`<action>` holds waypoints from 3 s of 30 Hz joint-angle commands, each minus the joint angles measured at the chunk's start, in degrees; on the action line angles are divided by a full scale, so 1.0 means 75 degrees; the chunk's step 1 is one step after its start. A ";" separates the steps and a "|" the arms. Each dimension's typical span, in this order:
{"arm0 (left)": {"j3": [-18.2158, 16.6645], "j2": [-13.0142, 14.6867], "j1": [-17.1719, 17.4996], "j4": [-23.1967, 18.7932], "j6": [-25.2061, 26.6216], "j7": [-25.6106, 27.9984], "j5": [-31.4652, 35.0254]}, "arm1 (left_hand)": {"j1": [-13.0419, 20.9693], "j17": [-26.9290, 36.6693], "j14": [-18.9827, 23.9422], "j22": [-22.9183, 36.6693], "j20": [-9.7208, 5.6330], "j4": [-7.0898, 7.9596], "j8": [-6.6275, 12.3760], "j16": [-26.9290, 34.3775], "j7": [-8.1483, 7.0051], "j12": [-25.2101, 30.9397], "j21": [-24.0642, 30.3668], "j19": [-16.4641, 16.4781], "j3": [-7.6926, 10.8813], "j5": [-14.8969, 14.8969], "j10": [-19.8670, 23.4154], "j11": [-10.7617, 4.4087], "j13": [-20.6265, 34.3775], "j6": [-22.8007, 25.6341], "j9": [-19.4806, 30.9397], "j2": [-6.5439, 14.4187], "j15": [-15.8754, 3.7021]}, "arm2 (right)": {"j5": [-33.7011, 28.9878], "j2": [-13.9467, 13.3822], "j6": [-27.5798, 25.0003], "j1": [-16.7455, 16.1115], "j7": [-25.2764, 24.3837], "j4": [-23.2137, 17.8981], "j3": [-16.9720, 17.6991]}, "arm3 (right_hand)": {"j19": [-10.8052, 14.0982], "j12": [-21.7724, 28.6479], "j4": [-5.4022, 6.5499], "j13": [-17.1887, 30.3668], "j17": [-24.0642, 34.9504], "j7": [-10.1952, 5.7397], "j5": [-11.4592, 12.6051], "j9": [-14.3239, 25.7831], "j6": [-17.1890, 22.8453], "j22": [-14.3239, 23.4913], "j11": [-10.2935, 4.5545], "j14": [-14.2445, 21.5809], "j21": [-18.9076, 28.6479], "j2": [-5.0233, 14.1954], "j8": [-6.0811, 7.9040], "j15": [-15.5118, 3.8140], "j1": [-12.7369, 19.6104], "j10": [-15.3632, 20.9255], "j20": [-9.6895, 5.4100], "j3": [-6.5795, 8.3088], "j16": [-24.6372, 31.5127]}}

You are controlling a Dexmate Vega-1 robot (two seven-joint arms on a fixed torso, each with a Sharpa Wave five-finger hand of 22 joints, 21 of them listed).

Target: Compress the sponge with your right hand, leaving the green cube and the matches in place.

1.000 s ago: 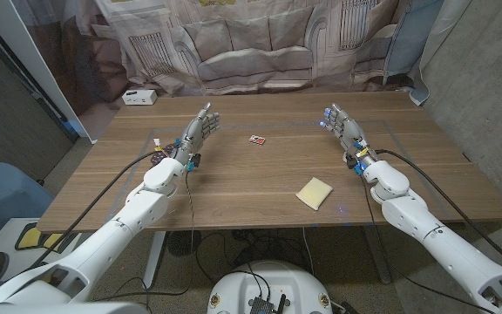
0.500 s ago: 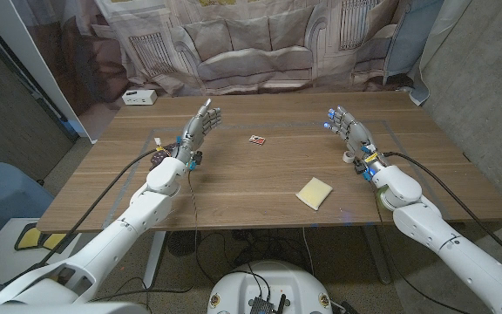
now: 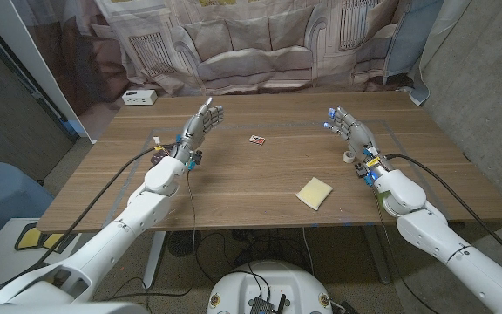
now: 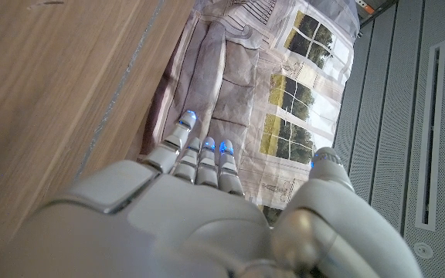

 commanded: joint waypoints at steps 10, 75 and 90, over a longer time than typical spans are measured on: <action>-0.0192 0.0363 0.0360 -0.0533 0.0077 0.0044 0.0006 | 0.0089 0.0036 0.0077 0.0017 0.0008 -0.0073 0.0007 -0.0032 0.0043 0.0001 -0.0062 0.0106 0.0013 -0.0009 0.0103 0.0000 0.0013 0.0086 0.0017 0.0029 0.0023 | -0.0575 -0.0204 0.0163 -0.0926 -0.0646 -0.0972 0.0273 | 0.0120 0.0048 -0.0086 0.0017 -0.0003 -0.0003 0.0014 0.0022 0.0030 0.0008 -0.0006 0.0119 -0.0046 -0.0020 0.0018 0.0030 0.0060 0.0086 0.0013 0.0023 0.0048; 0.0169 0.0158 -0.0428 -0.0067 0.0299 -0.0257 0.0267 | 0.0141 0.0041 0.0221 0.0022 0.0035 -0.0144 -0.0084 -0.0124 0.0071 -0.0066 -0.0227 0.0222 0.0021 -0.0031 0.0262 -0.0052 0.0022 0.0224 0.0024 0.0091 0.0008 | -0.1833 0.0155 0.0638 -0.3740 -0.1738 -0.2577 0.1295 | 0.0343 0.0056 -0.0099 0.0034 -0.0060 0.0043 0.0009 0.0044 0.0184 0.0012 0.0028 0.0310 -0.0192 0.0009 0.0043 0.0050 0.0069 0.0294 0.0049 -0.0013 0.0080; 0.0159 0.0182 -0.0514 0.0066 0.0195 -0.0447 0.0193 | 0.0156 0.0041 0.0326 0.0022 -0.0019 -0.0166 -0.0080 -0.0121 0.0084 -0.0062 -0.0247 0.0334 0.0022 -0.0033 0.0374 -0.0076 0.0025 0.0324 0.0025 0.0108 -0.0050 | -0.2458 0.0488 0.0681 -0.4089 -0.2060 -0.2703 0.1285 | 0.0374 0.0064 -0.0130 0.0036 -0.0082 -0.0034 0.0011 0.0046 0.0296 0.0015 -0.0003 0.0354 -0.0240 0.0055 0.0074 0.0032 0.0142 0.0364 0.0055 0.0017 0.0081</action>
